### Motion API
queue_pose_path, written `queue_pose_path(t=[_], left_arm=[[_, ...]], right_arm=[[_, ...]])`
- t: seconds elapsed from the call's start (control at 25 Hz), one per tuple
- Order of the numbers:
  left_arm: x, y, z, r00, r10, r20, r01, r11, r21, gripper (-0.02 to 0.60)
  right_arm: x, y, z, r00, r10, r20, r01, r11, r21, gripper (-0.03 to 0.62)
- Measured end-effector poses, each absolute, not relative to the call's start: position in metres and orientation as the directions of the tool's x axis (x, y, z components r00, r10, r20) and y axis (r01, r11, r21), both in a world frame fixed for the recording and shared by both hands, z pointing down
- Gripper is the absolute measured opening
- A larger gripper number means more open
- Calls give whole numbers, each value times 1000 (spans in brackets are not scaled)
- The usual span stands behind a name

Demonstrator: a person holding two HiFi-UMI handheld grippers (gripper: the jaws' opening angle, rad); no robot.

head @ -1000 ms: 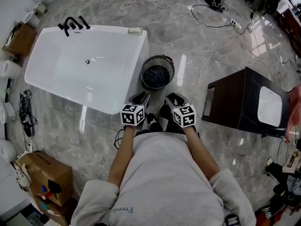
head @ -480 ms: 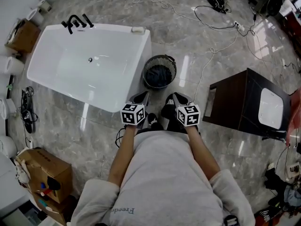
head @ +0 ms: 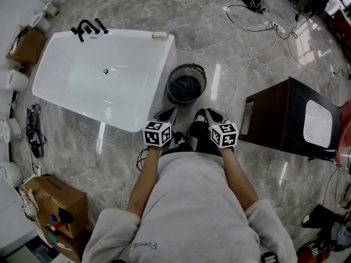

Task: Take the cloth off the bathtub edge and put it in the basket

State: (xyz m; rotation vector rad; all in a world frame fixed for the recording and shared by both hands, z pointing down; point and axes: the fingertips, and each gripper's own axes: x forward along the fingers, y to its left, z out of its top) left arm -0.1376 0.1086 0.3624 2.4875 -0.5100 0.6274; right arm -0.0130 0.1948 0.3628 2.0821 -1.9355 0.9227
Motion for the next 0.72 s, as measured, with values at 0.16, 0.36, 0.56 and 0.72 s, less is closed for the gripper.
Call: queue_pose_path(t=[0.16,0.36,0.56,0.72], left_arm=[[-136,107,362,823,-228,520,-467,-794,390,58],[-138,105,360,823,-228,520,-466,-795,389,58],[-142,100,359,826,-232,513,-466,-793,392,58],[-141,96,357,829,-233,509,-464,-794,393,58]], right_arm=[[-13,194,362,-30,-851,524,-943,-149,-297,0],[-17,195,361,-33,-849,527,-945,-145,-294,0],[-21,189,359,-31,-852,523,-949,-139,-283,0],[-21,185,358,-30,-852,523,-952,-135,-274,0]])
